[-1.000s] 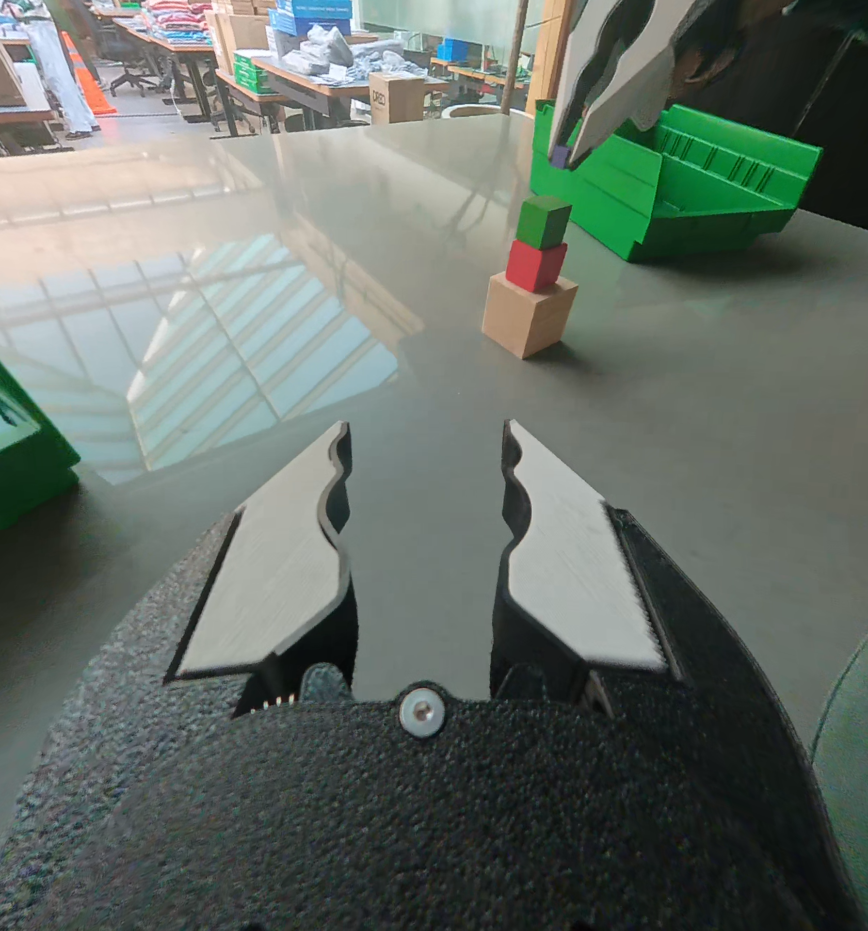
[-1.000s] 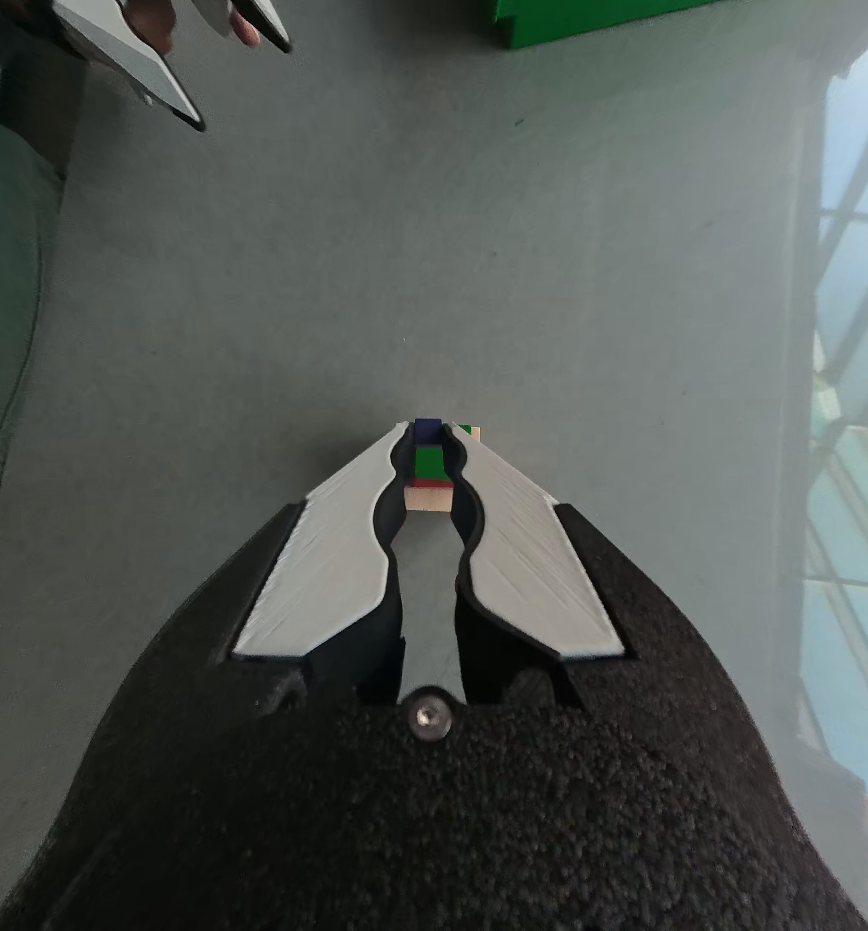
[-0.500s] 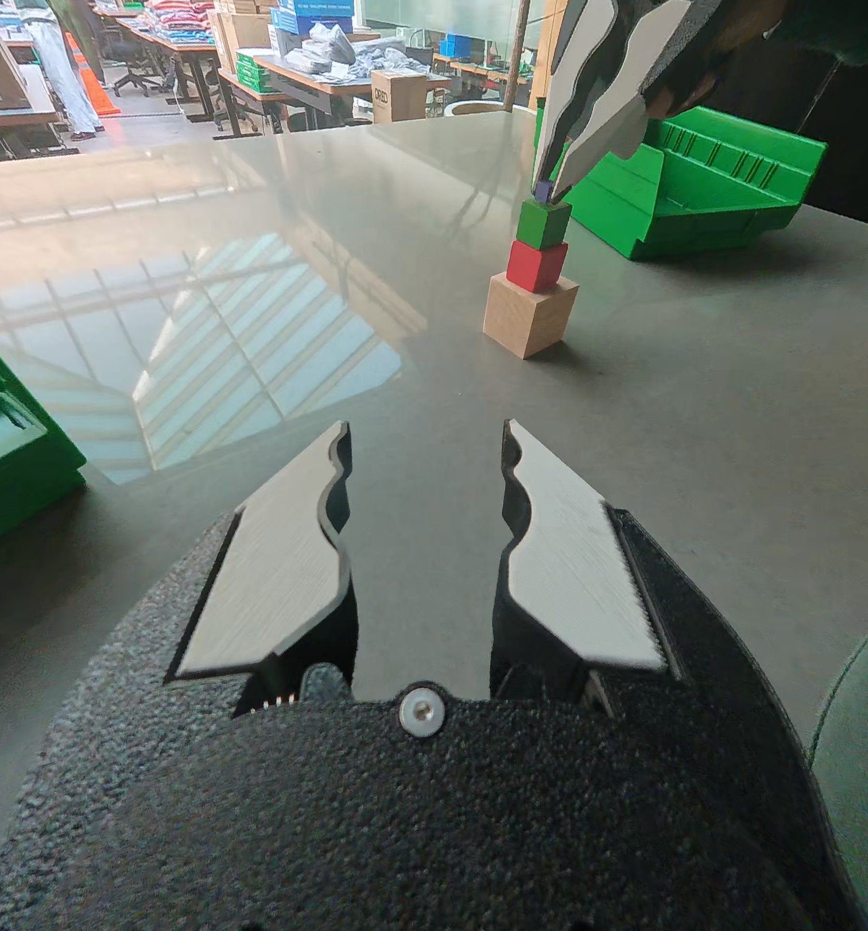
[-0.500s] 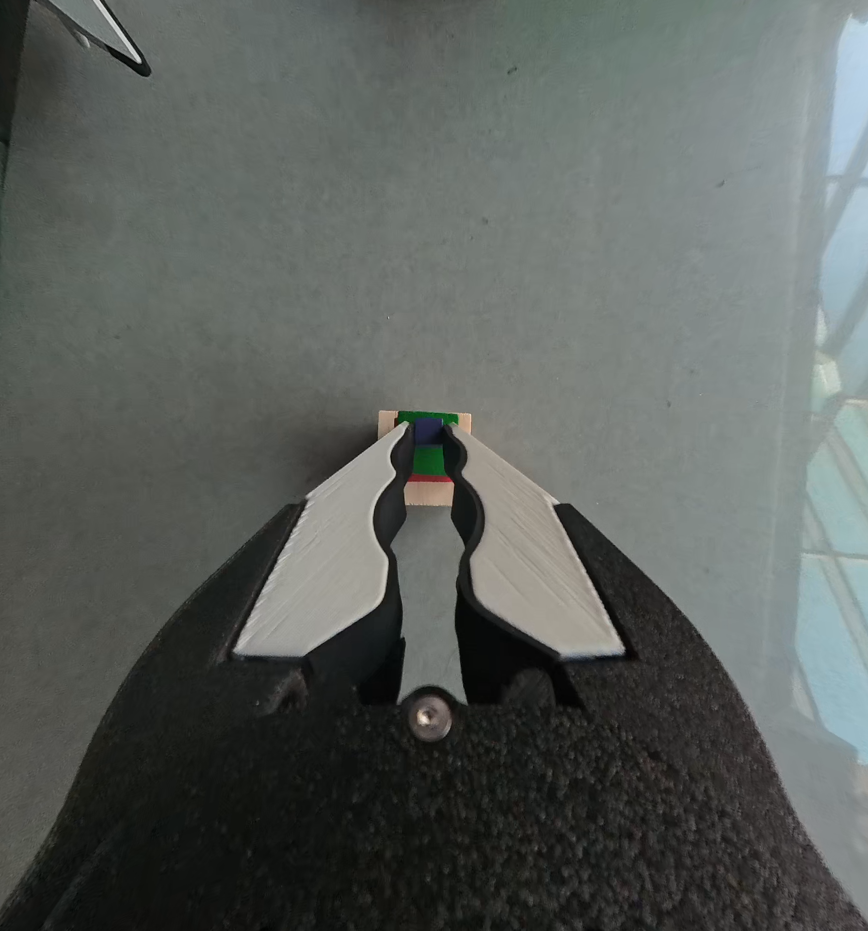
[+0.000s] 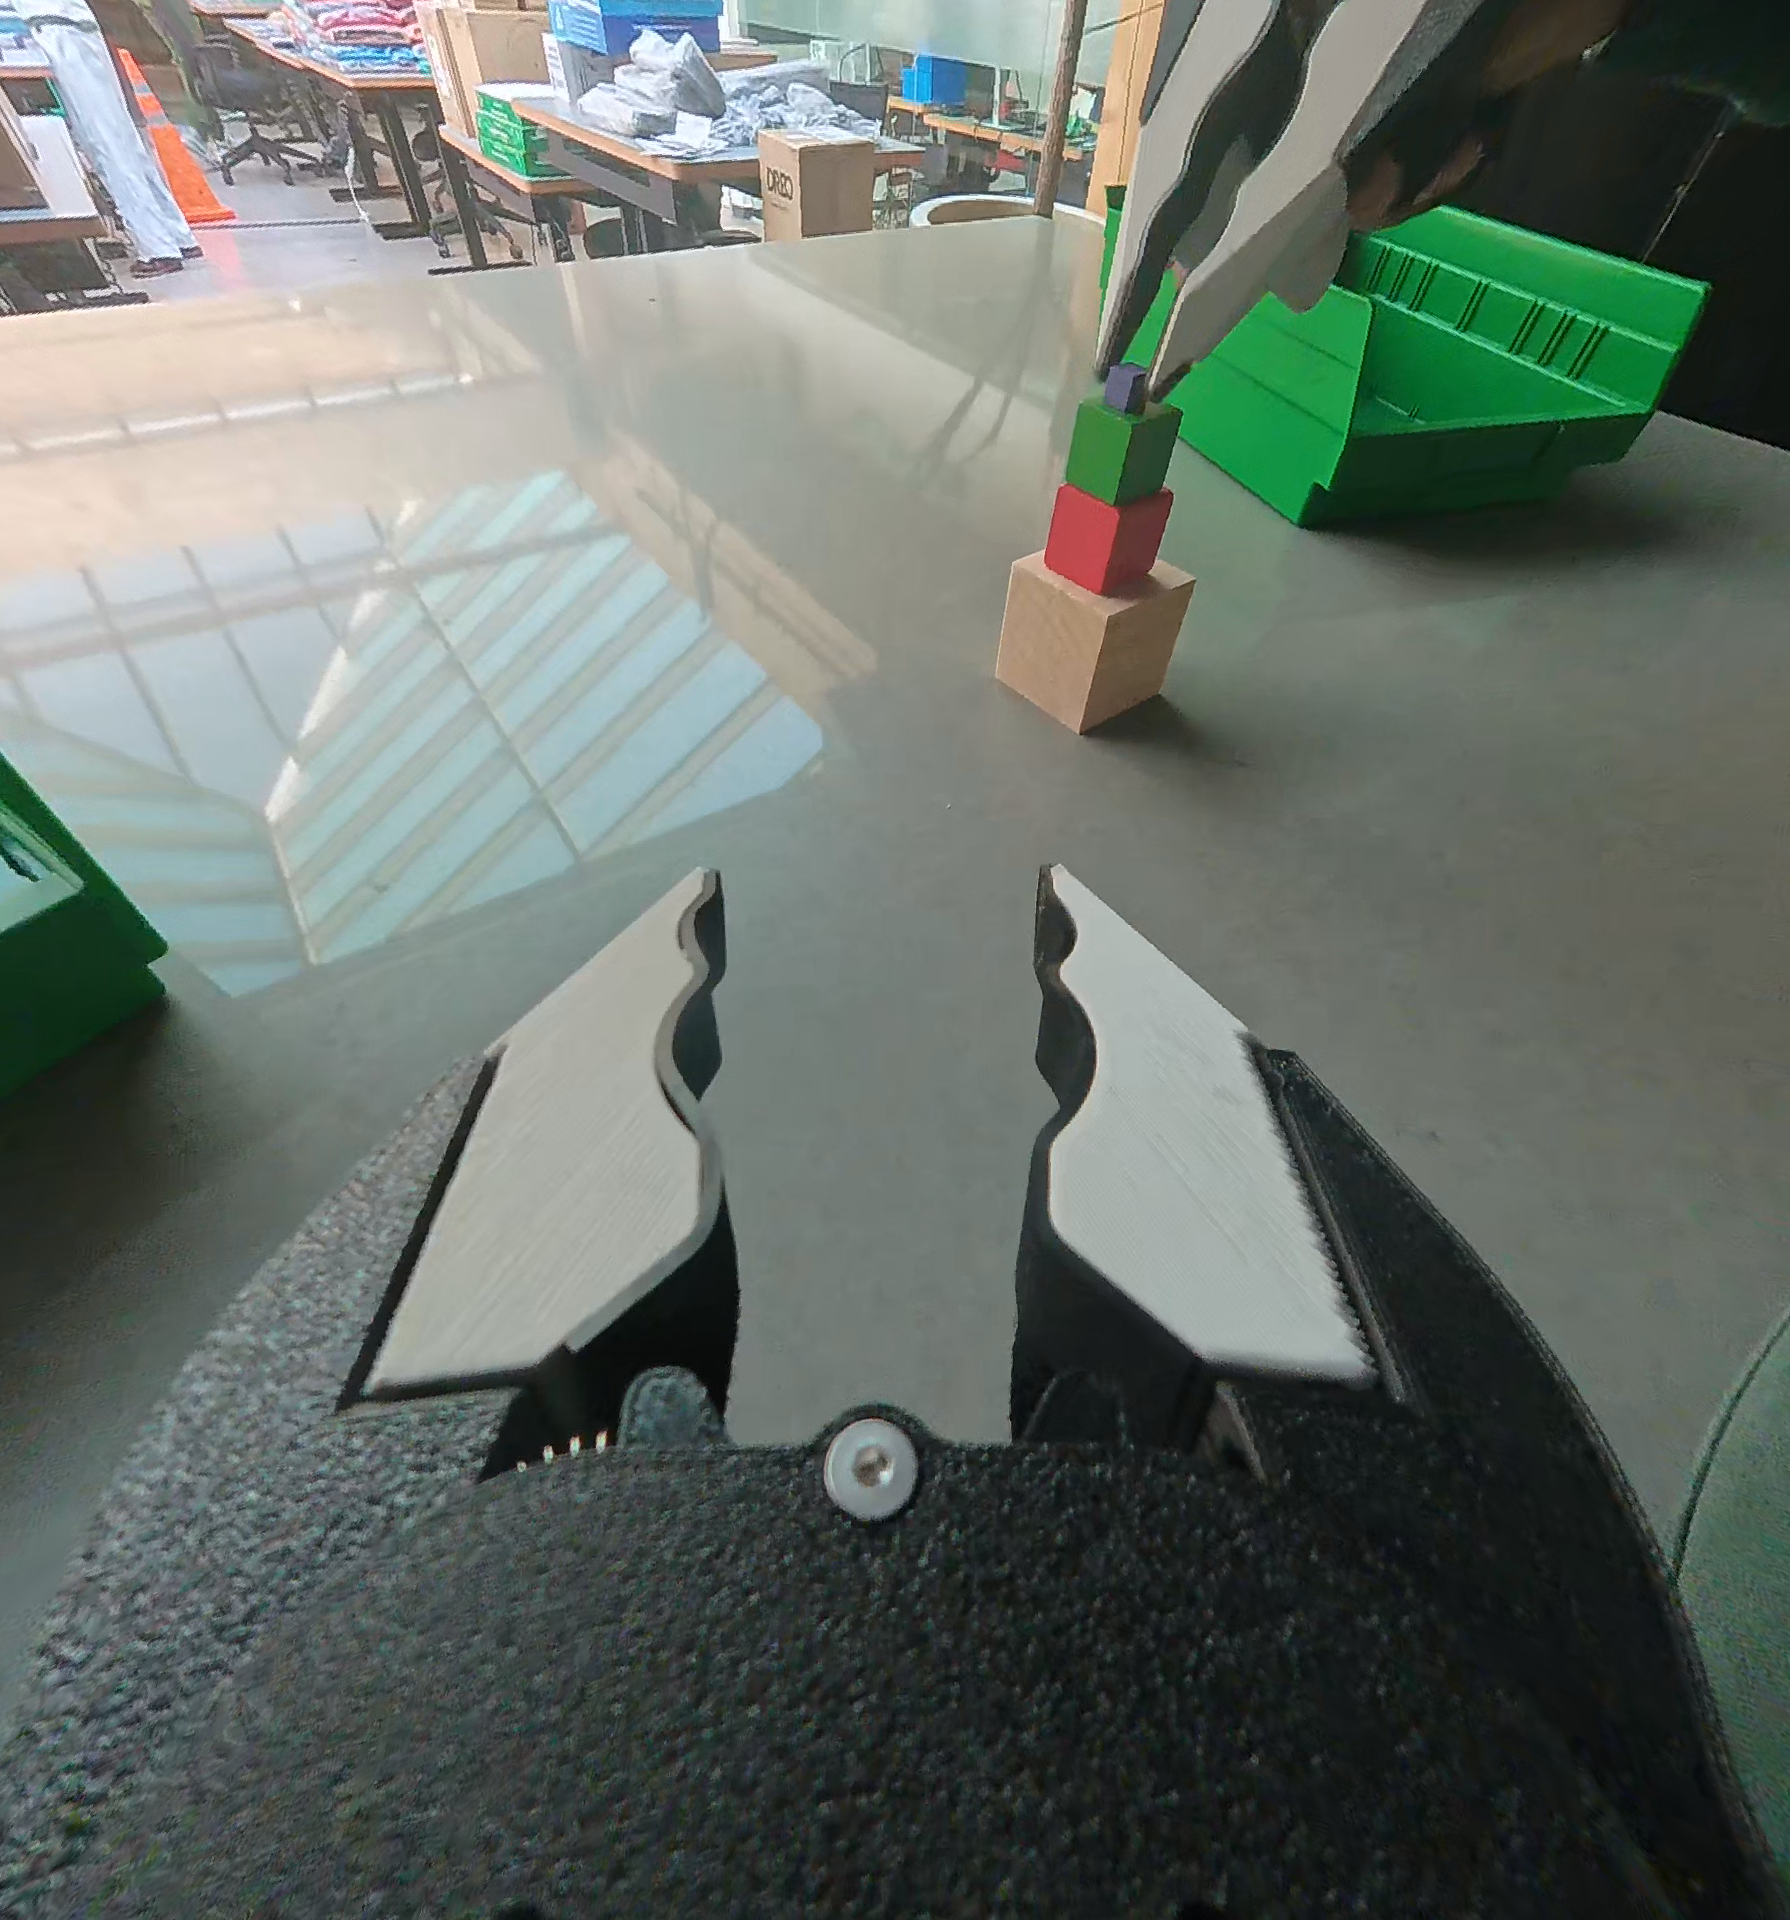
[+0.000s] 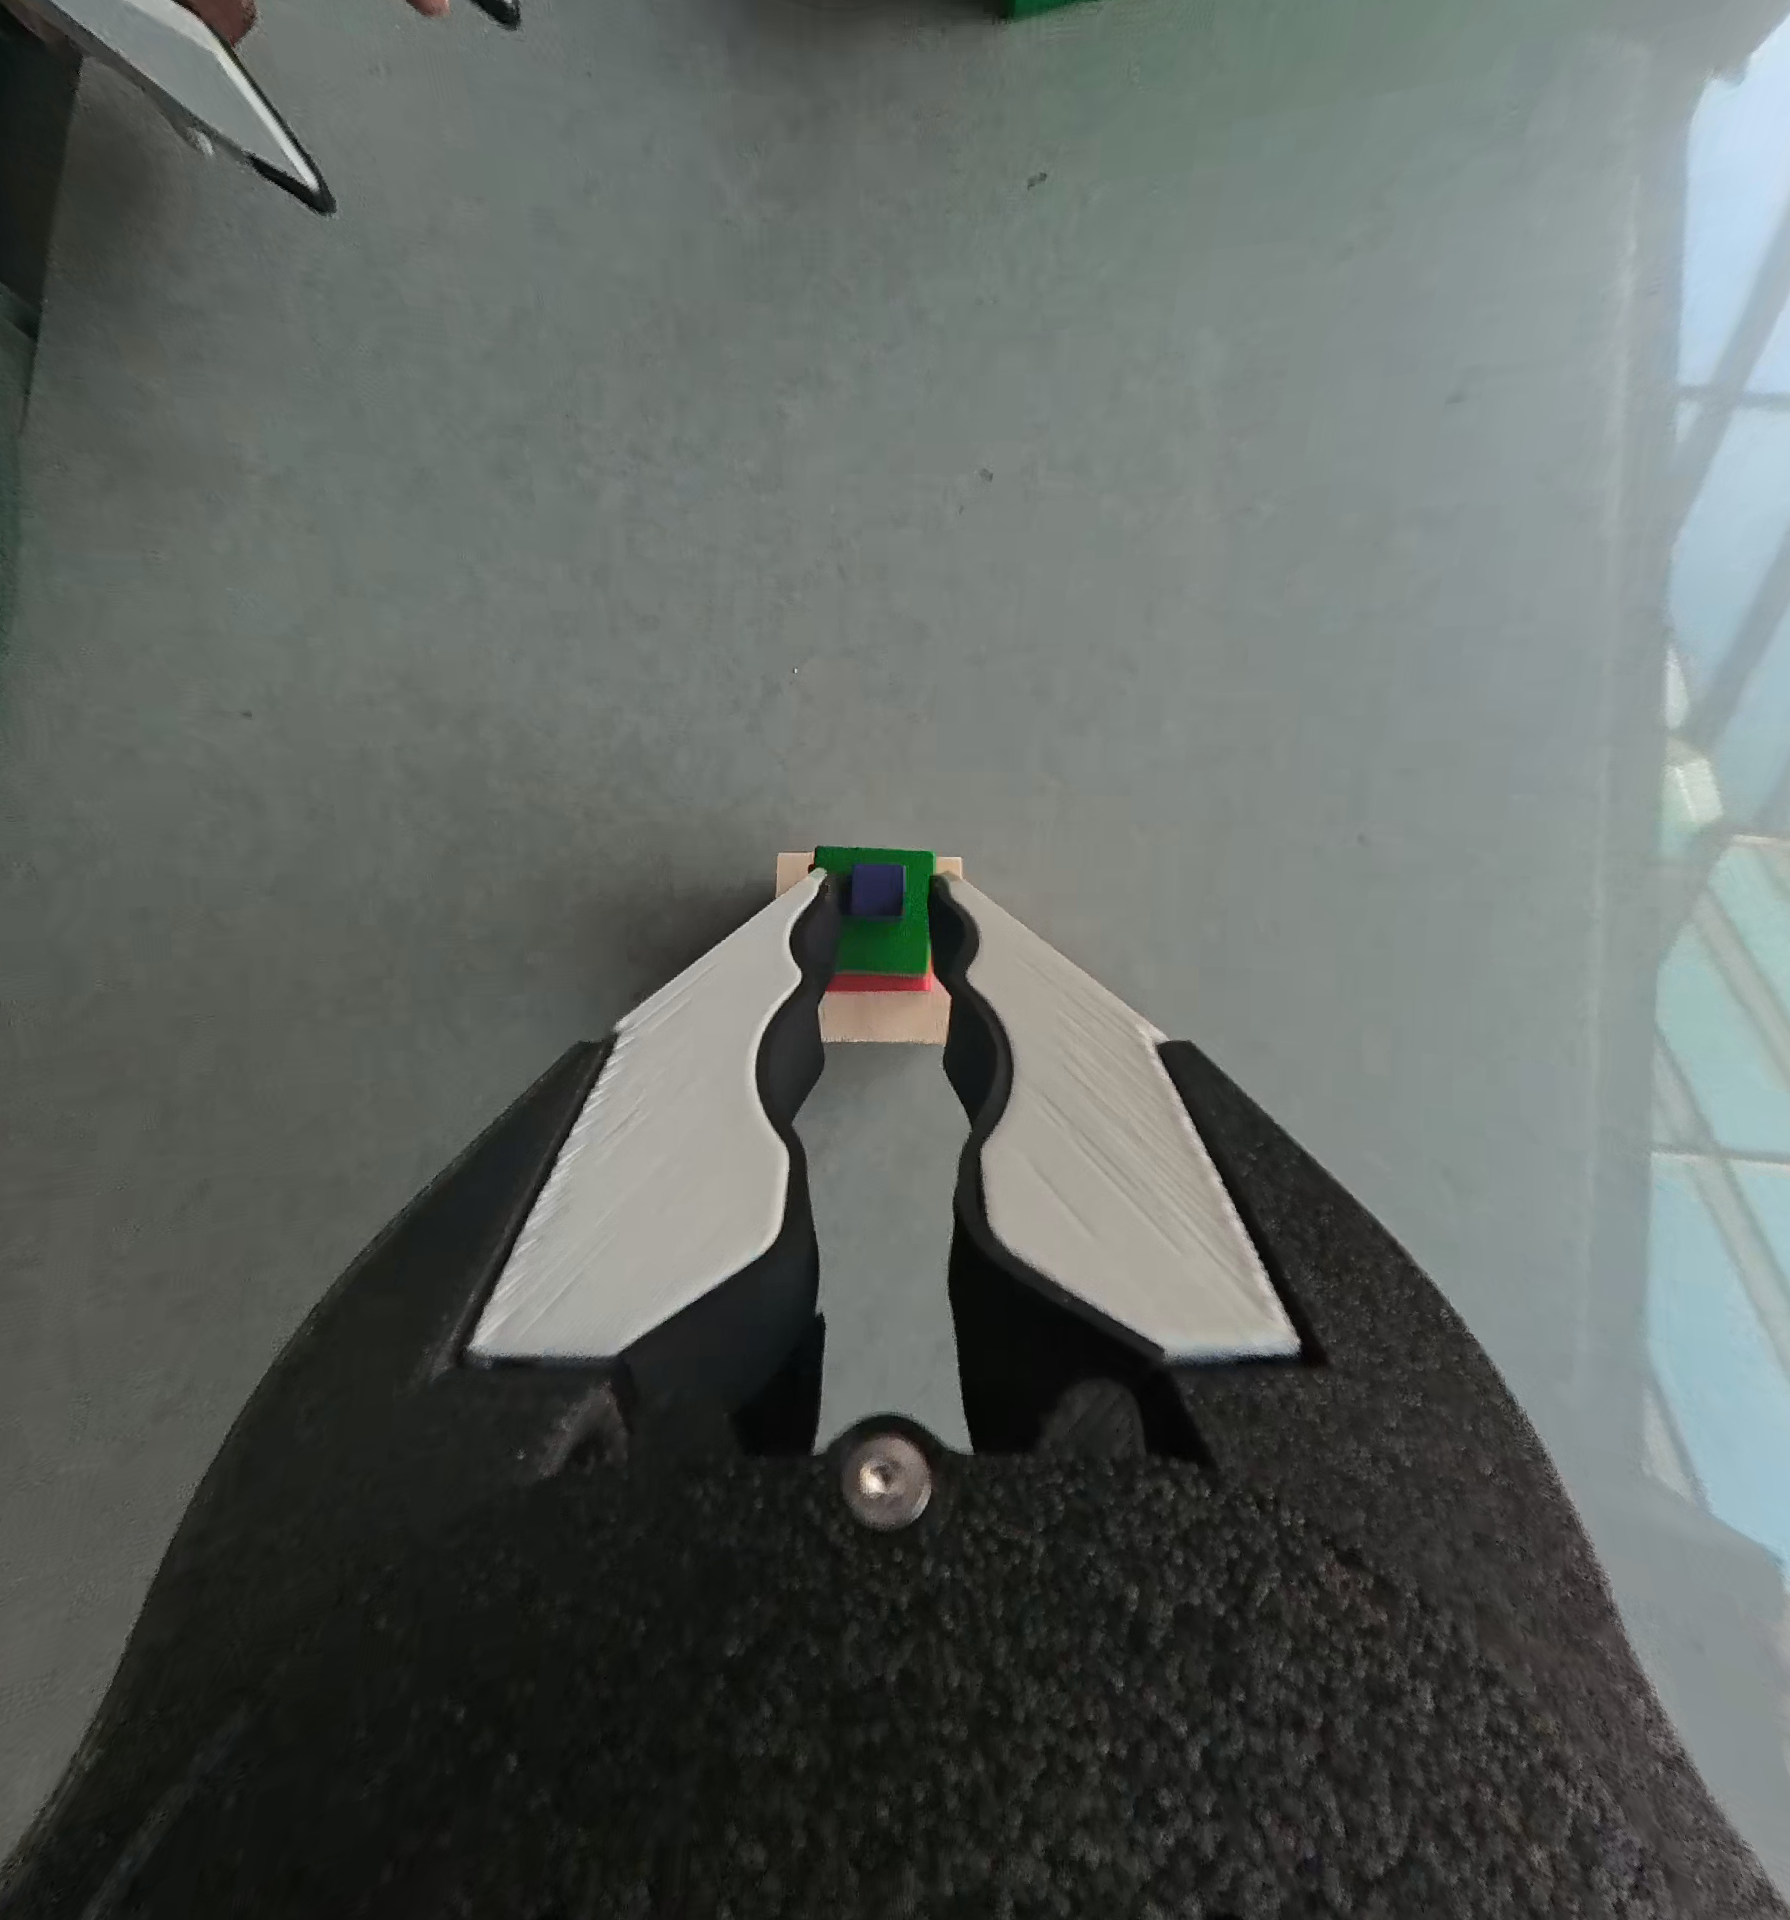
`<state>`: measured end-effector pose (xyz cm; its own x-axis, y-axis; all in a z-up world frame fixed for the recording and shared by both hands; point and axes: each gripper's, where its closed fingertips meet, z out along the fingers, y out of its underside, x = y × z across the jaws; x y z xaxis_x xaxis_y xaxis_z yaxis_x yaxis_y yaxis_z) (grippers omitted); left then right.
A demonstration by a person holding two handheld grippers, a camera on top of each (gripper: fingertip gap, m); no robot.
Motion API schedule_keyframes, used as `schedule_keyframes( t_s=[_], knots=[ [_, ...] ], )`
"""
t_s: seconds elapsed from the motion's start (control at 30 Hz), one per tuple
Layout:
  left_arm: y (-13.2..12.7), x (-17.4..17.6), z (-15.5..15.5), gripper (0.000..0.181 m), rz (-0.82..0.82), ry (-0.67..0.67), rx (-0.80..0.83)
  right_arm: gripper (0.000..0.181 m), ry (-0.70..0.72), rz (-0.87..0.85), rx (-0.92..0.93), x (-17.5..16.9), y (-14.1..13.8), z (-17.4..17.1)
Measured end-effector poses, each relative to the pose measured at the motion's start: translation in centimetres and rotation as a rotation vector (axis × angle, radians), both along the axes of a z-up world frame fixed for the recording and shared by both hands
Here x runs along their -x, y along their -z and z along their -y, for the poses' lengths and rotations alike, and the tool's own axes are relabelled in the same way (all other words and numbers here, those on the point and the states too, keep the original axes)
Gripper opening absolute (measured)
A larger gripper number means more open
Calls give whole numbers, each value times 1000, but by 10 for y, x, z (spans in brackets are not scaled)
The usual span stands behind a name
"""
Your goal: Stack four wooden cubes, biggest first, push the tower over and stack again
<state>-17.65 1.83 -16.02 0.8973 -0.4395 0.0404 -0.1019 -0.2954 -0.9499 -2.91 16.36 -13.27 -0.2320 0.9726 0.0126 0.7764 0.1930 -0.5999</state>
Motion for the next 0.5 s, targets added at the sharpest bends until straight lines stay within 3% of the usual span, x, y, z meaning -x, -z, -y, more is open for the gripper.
schedule_keyframes(
  t_s=[0.2,0.3,0.4,0.5],
  knots=[
    [-2,1,1,60,-2,-5,-8,21,115,-210,-73,-1,-44,-7],
    [-4,2,1,60,1,-13,-16,34,236,-351,-126,-13,-60,-5],
    [-6,4,1,63,-3,-30,-29,46,400,-457,-124,-36,-57,5],
    [-7,5,2,64,5,-37,-34,52,569,-503,-103,-65,-34,22]
  ],
)
